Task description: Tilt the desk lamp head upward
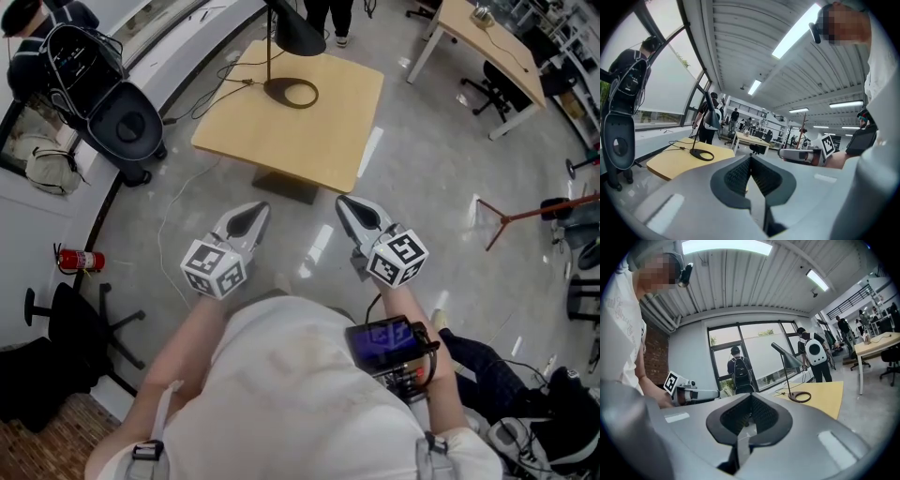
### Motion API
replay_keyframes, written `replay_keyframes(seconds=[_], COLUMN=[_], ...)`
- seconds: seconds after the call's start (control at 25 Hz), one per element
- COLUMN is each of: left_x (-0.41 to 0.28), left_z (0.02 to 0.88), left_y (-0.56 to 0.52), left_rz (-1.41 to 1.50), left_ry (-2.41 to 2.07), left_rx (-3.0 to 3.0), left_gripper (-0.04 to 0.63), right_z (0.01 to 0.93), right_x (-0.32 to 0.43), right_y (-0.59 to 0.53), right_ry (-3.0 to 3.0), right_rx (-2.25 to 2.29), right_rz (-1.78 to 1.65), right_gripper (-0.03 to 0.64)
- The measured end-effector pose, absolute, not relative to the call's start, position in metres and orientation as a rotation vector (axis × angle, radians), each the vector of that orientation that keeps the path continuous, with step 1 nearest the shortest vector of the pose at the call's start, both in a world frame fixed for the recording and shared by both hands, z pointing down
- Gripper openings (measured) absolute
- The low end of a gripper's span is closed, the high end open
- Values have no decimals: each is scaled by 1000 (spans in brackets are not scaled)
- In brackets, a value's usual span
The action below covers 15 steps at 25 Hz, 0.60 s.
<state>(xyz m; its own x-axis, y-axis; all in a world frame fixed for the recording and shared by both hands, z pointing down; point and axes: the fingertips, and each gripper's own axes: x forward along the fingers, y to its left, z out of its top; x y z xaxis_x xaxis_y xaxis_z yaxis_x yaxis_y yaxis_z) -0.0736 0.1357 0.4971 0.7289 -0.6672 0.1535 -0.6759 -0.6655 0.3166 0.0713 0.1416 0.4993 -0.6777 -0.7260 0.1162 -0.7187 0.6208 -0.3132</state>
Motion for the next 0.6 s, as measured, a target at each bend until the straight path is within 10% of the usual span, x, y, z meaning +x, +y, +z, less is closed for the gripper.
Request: replay_keyframes(seconds=[0.6], left_x=[-139], left_z=[499], left_y=[83], left_rz=[-36], left_ry=[-1132], left_rx=[2514], left_gripper=[0], right_z=[502], right_x=[30], right_y=[88], right_ry=[2899], right_rx=[-1272], right_rz=[-528], right_gripper=[11])
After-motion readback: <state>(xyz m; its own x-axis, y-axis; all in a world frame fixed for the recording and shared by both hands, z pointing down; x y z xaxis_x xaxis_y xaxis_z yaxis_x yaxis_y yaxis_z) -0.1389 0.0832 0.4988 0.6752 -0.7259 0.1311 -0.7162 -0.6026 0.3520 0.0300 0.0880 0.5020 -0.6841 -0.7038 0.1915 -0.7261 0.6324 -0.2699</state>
